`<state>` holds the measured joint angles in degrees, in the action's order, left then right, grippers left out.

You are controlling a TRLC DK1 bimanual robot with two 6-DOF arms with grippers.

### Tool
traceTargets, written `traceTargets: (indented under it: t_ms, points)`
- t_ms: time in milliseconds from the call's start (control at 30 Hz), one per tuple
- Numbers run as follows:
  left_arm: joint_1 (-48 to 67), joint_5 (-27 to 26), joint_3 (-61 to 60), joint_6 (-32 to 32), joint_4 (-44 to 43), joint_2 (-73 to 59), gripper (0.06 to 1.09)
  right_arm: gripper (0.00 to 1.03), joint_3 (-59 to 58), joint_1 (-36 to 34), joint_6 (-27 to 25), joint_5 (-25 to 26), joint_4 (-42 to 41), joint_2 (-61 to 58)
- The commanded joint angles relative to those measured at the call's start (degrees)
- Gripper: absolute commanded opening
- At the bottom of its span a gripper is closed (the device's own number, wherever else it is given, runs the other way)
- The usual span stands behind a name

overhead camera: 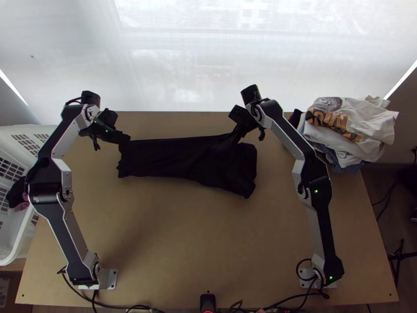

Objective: Fold the t-shirt

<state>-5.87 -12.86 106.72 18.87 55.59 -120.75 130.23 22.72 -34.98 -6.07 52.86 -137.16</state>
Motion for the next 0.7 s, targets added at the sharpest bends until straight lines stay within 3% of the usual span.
traceTargets:
  t_ms: [0,400,667]
  points:
    - [0.07,0.21,1.74,0.02,0.31,-2.91,0.09,0.03,-0.24,0.04,0.27,0.09,0.31,-0.83]
    - [0.6,0.12,1.65,-0.5,0.22,-4.67,0.09,0.03,1.6,1.54,1.06,0.09,-0.13,-2.49]
    - [0.68,0.12,1.13,-0.59,0.22,-4.32,0.09,0.03,3.89,3.73,1.76,0.18,-5.58,-3.02]
